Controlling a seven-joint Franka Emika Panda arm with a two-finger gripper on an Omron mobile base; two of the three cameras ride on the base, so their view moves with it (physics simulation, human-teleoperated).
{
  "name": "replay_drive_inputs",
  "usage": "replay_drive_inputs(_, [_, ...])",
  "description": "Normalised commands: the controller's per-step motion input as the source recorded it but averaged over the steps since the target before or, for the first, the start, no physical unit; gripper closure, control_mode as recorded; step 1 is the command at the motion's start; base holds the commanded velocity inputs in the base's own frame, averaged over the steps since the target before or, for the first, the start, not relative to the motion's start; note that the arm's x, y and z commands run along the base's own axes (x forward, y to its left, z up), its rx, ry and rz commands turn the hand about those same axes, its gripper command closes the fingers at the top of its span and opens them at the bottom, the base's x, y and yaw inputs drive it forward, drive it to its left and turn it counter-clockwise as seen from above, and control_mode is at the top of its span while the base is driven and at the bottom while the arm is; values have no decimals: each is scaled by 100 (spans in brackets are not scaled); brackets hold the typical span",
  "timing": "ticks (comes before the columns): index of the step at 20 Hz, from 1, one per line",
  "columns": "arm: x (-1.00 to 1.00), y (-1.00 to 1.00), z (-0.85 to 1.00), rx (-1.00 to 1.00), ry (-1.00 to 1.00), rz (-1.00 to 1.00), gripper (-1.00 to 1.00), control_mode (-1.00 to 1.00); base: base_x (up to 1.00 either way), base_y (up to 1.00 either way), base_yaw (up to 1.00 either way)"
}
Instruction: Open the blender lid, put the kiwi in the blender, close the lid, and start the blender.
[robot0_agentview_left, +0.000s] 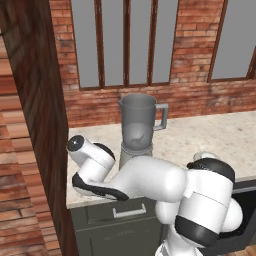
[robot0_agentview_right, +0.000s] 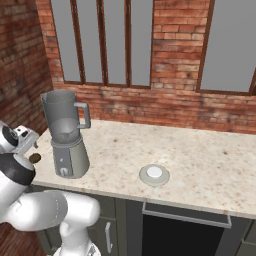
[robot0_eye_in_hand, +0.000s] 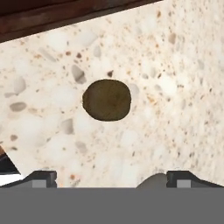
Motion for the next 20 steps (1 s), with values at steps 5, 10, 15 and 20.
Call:
replay_drive_inputs(5, [15,8,-23,0,0,5,-100,-100,0,0,0])
replay_drive_inputs(10, [10,11,-12,0,0,1,-100,-100,0,0,0])
replay_drive_inputs(15, [12,3,-7,0,0,0,-100,-100,0,0,0])
replay_drive_inputs(20, [18,3,-15,0,1,0,-100,-100,0,0,0])
